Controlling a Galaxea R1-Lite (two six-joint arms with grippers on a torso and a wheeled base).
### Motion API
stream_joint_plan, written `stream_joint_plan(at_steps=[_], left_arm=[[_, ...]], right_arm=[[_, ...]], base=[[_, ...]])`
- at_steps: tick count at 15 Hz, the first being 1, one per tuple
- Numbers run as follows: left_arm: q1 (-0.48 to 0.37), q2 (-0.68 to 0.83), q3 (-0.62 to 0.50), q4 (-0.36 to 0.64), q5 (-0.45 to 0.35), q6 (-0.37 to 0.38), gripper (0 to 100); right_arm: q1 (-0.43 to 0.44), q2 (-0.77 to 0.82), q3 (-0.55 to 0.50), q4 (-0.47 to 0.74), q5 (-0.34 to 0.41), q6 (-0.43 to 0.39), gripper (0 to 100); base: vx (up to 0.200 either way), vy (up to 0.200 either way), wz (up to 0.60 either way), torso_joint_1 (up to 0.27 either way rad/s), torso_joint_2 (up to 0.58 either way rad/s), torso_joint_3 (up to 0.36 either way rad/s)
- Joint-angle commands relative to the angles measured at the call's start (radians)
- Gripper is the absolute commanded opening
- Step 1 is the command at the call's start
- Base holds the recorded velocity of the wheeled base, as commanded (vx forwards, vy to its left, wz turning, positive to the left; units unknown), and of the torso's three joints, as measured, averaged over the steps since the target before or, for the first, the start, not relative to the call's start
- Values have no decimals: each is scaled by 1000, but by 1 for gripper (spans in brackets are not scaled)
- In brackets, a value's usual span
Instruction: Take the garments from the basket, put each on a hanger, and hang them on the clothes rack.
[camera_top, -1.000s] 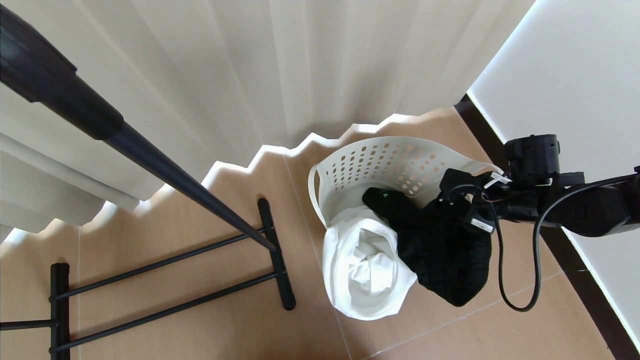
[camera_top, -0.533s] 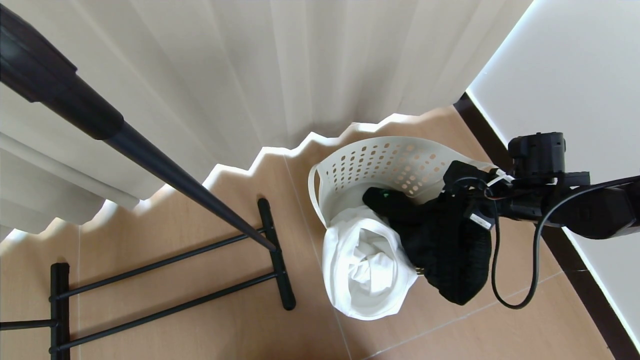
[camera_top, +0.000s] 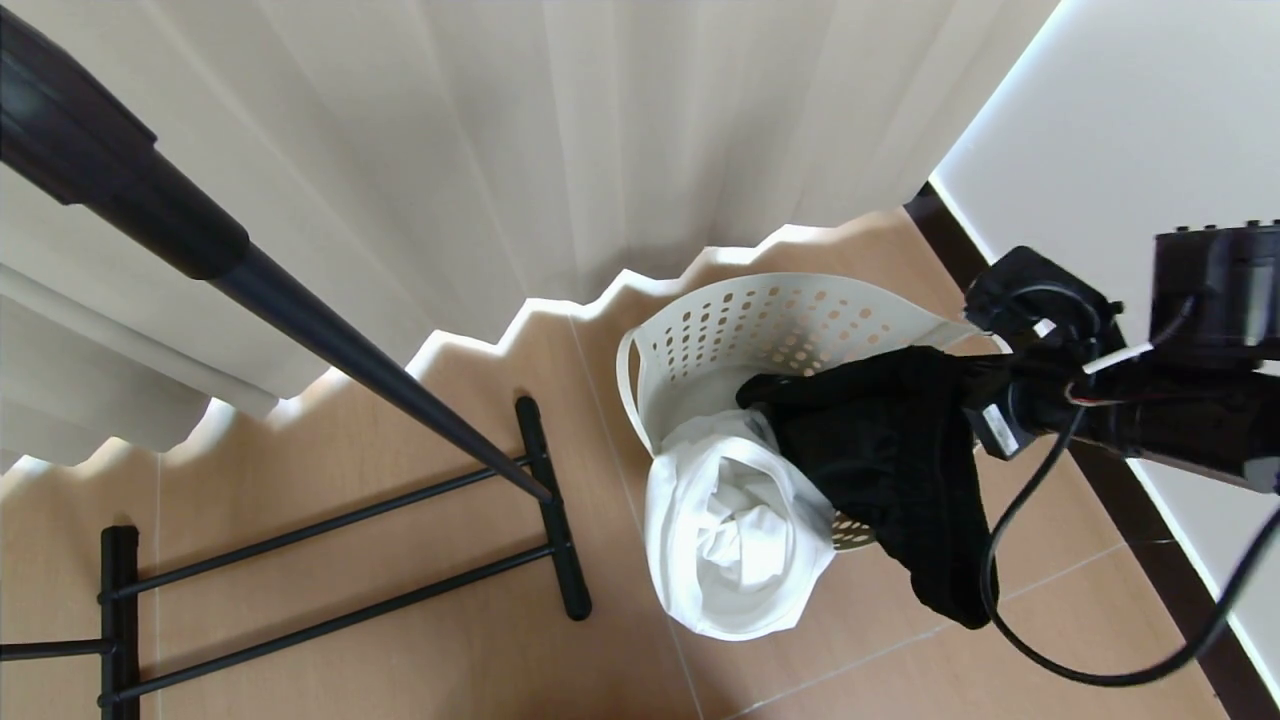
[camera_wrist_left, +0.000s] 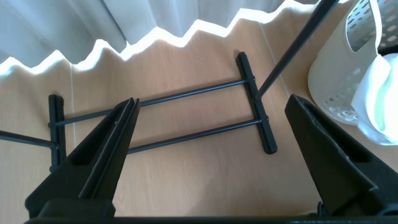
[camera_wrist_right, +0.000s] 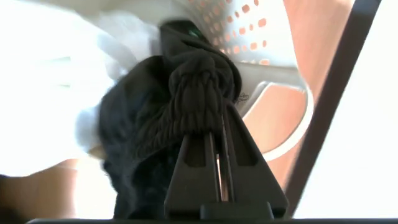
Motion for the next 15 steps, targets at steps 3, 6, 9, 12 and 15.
stream_joint_plan(at_steps=[3, 6, 9, 12, 15], left_arm=[[0, 1, 0, 2, -4, 0, 100], [0, 1, 0, 2, -46, 0, 100], [0, 1, 0, 4, -46, -3, 100], [0, 1, 0, 4, -46, -3, 100], [0, 1, 0, 4, -47, -3, 100]], right_arm=[[48, -340, 163, -1, -2, 118, 0], [36, -379, 224, -41, 49, 223, 0], [-24, -342, 236, -131, 66, 222, 0], [-79, -305, 241, -167, 87, 216, 0], [-82, -313, 262, -222, 118, 206, 0]], base=[[0, 0, 0, 0, 0, 0], [0, 0, 0, 1, -1, 28], [0, 0, 0, 2, -1, 172], [0, 0, 0, 2, 2, 191], [0, 0, 0, -1, 1, 203]])
